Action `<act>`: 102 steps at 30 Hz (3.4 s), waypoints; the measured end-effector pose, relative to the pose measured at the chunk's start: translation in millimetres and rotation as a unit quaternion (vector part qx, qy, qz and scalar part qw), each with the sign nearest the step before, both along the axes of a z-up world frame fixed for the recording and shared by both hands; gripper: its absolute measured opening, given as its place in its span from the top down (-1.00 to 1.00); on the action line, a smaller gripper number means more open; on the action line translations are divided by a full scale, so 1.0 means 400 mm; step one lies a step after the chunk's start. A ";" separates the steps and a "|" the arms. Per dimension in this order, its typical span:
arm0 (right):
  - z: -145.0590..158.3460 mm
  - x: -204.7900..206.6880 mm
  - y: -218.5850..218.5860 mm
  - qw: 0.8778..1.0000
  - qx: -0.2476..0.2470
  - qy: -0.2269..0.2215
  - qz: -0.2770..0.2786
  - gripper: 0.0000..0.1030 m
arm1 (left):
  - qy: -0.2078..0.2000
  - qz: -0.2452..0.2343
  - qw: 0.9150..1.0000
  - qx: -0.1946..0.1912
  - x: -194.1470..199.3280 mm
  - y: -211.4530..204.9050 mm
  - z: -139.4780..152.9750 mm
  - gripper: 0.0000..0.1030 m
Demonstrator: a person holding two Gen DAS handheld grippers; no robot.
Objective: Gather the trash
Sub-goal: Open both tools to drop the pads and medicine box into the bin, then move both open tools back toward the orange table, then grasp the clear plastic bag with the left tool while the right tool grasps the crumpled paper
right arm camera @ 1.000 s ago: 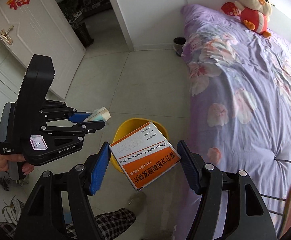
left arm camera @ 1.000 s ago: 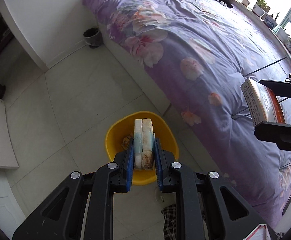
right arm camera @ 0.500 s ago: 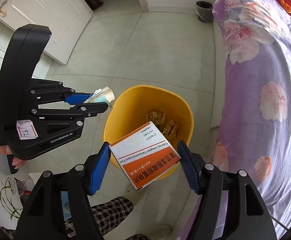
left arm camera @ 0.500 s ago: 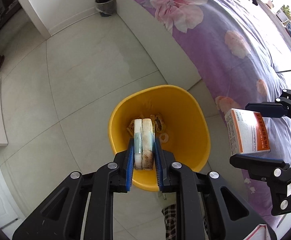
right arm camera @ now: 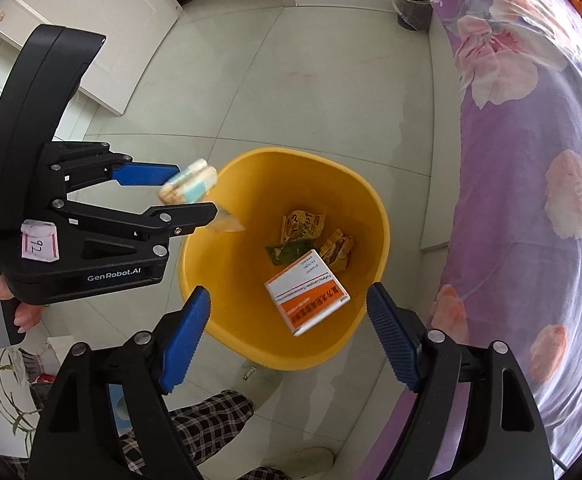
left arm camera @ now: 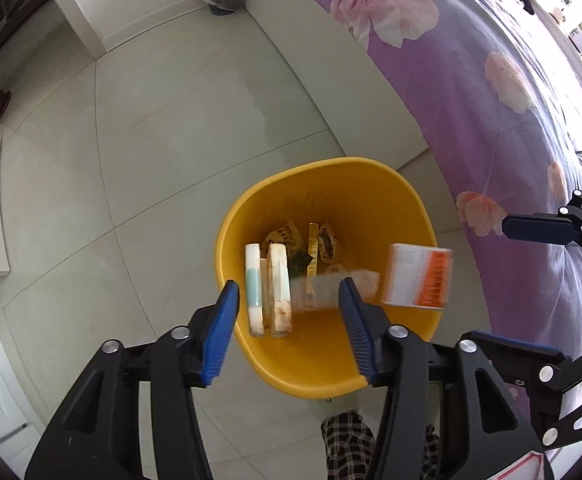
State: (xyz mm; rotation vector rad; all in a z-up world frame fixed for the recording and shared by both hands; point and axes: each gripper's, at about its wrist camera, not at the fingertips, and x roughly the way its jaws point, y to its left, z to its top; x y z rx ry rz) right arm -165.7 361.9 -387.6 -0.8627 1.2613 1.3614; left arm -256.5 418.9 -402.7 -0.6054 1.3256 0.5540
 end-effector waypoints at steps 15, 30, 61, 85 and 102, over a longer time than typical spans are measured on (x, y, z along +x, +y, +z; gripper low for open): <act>0.109 -0.006 -0.034 1.000 0.023 -0.009 -0.009 -0.57 | -0.009 -0.004 1.000 0.004 0.015 -0.022 0.088 -0.04; 0.381 0.002 -0.174 0.993 0.085 -0.035 -0.074 -0.57 | -0.040 -0.018 0.998 0.041 0.017 -0.076 0.328 -0.04; 0.754 0.052 -0.846 0.858 0.171 -0.178 -0.450 -0.57 | -0.147 -0.291 0.941 0.096 0.171 -0.526 0.719 -0.19; 0.750 0.152 -1.262 0.735 0.127 -0.203 -0.634 -0.57 | -0.161 -0.466 0.867 0.075 0.449 -0.845 0.738 -0.29; 0.683 0.545 -1.348 0.740 0.134 -0.194 -0.630 -0.75 | -0.151 -0.449 0.875 0.099 0.867 -0.963 0.698 -0.73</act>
